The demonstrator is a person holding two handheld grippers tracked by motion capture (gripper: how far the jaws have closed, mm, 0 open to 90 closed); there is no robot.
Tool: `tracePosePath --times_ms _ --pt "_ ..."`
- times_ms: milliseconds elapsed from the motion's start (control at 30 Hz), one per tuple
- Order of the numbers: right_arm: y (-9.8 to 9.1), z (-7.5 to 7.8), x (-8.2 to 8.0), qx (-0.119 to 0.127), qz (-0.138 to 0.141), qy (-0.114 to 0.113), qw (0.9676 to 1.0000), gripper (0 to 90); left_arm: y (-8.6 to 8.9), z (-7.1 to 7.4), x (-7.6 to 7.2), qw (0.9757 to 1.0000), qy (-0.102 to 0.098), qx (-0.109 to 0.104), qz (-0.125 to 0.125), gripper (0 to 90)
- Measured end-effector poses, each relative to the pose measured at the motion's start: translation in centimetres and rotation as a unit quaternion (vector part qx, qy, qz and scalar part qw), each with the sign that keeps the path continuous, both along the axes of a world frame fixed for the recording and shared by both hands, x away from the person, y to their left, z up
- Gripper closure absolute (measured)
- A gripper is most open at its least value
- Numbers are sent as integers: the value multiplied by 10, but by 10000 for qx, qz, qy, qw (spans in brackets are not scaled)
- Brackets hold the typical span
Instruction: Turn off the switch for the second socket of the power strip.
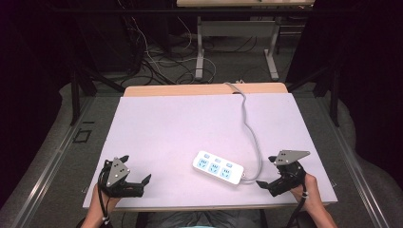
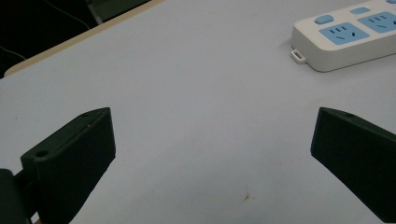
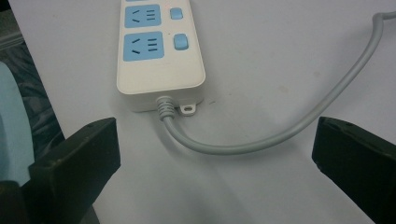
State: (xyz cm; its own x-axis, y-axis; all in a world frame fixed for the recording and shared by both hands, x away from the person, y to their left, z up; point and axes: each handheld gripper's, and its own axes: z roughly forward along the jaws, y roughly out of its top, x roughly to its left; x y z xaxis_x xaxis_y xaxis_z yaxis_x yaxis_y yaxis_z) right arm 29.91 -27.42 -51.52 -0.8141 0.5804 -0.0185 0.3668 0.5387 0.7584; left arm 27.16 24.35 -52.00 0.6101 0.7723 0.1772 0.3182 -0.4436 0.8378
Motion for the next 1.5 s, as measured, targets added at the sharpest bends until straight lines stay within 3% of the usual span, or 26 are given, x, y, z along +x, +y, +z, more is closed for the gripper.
tracePosePath --times_ms 133,233,800,1333,1500 --pt "0 0 0 3 -2 -11 10000 6 0 1 -2 10000 -62 40 -12 2" --pt "1 1 -1 -82 -26 130 9999 7 0 1 -2 10000 -54 54 -43 2" --pt "11 7 4 -100 7 -133 9999 7 0 0 0 9999 -32 101 -17 2" --pt "32 16 10 -213 116 -155 9996 5 0 0 0 9999 -32 130 23 1" --pt "42 19 17 -373 163 -118 9991 5 -1 -1 0 9999 -34 144 20 2"
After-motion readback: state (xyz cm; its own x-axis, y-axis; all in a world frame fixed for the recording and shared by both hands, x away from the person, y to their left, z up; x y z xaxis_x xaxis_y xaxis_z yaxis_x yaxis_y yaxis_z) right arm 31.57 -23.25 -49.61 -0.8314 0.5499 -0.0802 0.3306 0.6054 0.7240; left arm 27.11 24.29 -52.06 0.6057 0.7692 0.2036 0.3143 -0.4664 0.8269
